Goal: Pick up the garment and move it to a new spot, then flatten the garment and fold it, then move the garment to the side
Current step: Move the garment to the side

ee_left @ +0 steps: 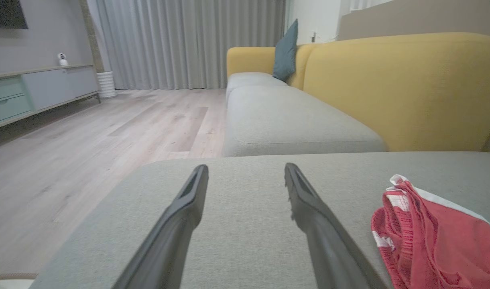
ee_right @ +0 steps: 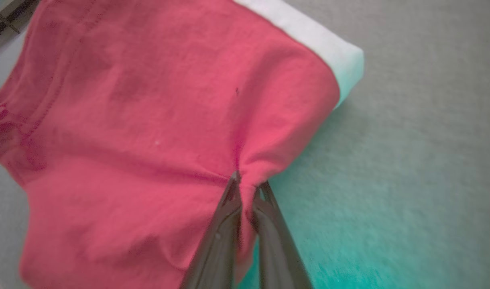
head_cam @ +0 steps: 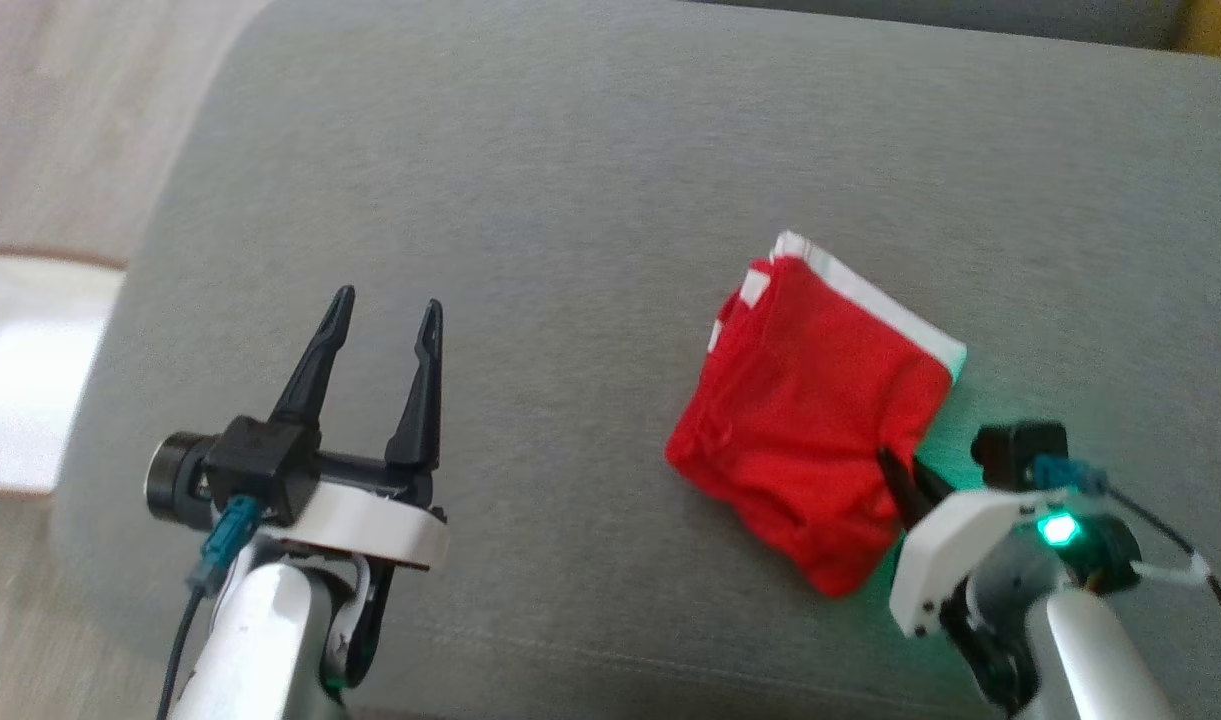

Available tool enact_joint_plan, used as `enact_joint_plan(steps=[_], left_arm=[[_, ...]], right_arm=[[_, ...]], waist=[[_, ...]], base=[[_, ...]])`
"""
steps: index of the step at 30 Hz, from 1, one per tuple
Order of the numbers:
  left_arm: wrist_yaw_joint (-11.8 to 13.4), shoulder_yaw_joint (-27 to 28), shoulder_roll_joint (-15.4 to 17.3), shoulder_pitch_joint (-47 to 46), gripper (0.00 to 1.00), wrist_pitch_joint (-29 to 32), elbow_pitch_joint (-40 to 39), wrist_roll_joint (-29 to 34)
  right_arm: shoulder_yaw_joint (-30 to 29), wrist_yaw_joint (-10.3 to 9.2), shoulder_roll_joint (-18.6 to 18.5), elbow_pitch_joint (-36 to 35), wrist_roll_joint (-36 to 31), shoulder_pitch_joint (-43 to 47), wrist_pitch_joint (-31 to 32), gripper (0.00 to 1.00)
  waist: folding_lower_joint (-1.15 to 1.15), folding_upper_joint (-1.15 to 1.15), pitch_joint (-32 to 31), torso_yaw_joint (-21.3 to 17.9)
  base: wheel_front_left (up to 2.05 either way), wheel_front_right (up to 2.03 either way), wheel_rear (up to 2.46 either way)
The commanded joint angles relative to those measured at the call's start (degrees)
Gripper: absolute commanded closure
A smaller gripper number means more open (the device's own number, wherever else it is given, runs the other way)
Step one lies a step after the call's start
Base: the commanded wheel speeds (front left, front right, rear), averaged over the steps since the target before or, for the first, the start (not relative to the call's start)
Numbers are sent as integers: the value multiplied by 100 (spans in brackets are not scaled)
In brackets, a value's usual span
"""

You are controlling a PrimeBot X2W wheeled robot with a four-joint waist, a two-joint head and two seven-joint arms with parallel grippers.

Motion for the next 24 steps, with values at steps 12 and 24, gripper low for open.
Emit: enact_joint_plan(steps=[12,24], left_arm=[[-118,142,195,-71,0,-70,-364,104],[-254,-25,323,-455,0,-34,-470,198]], right_arm=[[53,21,-594,-967,70,186,205,100],[-846,21,-1234,-337,-13,-1238,-267,100]], waist=[[0,0,-2,-1815],[0,0,614,-2381]], base=[[0,0,0],[0,0,0]])
